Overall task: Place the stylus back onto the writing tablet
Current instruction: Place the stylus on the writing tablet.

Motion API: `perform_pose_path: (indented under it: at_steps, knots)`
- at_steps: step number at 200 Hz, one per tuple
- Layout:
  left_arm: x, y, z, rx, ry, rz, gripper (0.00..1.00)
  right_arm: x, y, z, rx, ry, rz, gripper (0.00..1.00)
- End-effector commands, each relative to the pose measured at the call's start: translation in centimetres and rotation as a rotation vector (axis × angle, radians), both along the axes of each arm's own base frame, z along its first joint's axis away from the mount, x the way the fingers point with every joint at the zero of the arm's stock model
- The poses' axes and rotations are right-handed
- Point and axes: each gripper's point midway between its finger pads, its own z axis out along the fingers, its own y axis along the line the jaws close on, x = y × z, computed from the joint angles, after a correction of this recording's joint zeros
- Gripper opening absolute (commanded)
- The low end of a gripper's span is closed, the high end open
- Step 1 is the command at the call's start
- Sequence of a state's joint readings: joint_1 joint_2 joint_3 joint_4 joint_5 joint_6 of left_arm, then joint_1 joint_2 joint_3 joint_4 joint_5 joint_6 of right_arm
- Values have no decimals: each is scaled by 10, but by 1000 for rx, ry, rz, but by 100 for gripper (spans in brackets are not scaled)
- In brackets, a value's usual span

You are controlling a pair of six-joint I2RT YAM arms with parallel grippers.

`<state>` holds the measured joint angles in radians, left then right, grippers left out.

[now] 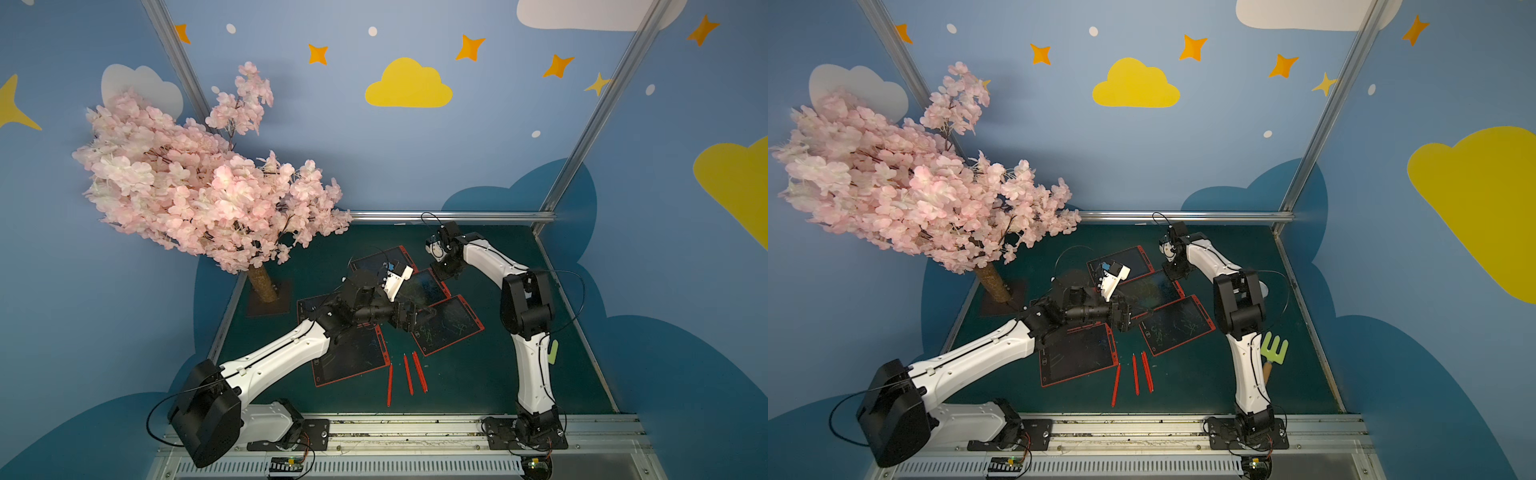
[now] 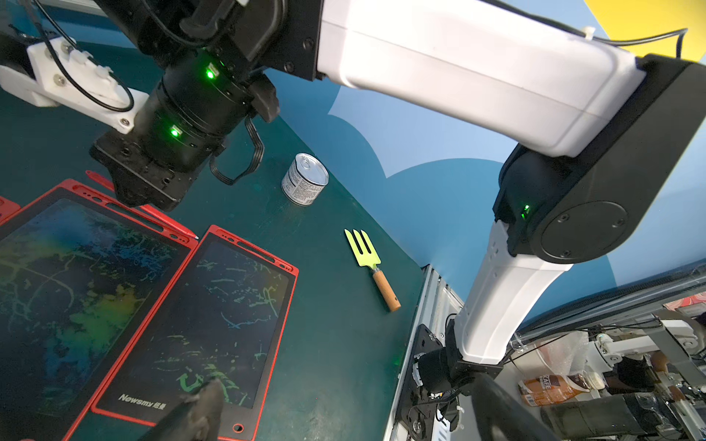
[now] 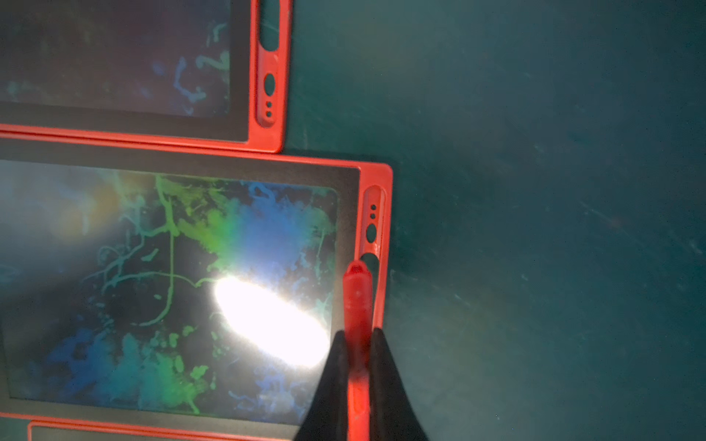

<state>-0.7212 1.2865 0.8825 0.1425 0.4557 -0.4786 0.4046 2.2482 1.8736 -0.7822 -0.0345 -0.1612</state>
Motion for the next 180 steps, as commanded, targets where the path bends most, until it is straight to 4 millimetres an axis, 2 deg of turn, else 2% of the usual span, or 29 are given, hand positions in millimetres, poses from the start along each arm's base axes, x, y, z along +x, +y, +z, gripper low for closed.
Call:
perform_pose_path:
  at_steps: [1,104,180]
  knots:
    - [-6,2,12,-34,-26,-7,100,-1,6,-2,-3,17,-1,8]
    - [-5,4,15,-27,-26,6,100,3,5,-16,-48,55,-8,8]
    - [-7,6,15,-24,-26,6,100,4,1,-19,-76,63,-23,15]
